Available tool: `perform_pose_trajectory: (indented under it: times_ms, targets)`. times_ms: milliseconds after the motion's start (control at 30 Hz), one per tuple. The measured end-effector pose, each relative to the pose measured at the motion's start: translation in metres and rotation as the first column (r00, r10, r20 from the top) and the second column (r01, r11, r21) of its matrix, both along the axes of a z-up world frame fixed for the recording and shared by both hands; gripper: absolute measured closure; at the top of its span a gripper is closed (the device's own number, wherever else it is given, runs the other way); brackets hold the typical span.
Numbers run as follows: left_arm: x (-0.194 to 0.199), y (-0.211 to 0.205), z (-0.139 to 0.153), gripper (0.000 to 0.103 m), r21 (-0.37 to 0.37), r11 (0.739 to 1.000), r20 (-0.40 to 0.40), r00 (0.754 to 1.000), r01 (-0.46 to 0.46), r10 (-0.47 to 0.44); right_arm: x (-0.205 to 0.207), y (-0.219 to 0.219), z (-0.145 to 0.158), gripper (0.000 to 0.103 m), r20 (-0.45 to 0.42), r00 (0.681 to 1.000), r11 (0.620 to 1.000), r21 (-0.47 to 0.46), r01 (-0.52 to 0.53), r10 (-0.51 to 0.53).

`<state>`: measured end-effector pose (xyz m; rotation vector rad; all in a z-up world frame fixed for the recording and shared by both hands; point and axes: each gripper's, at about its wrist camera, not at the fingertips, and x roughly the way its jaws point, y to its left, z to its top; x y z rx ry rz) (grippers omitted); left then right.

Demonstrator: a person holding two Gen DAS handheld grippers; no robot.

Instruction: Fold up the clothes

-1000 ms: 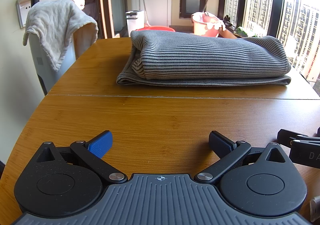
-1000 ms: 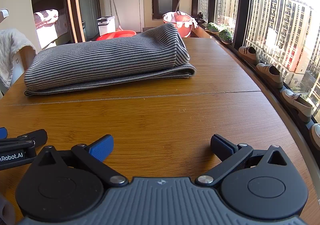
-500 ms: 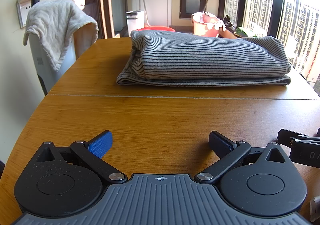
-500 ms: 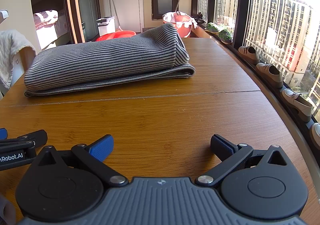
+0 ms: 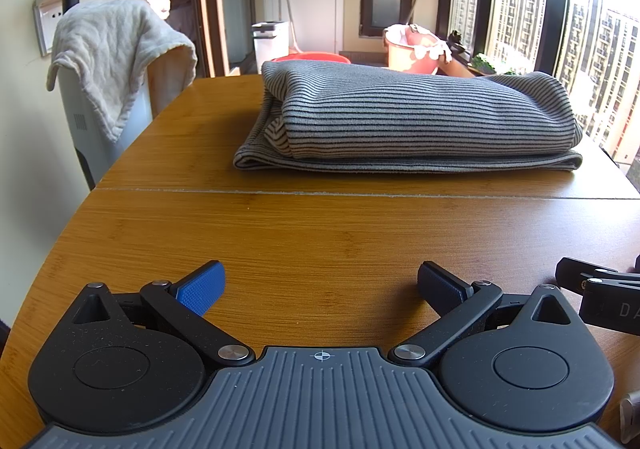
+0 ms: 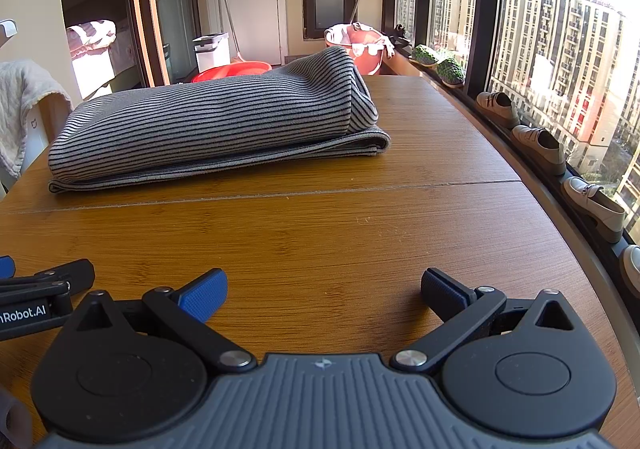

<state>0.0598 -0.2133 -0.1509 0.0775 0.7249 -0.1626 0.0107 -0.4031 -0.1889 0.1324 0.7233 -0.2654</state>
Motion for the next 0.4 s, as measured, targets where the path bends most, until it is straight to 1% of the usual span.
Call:
perform_pose_trajectory:
  times_ms: [400]
  targets:
    - [-0.0006,0.001,0.0008,0.0,-0.002,1.0,0.0,1.0,0.002,-0.002,0.002,0.0024,0.0004,0.0,-0.009,1.0,1.0,-0.009,-0.004,0.003]
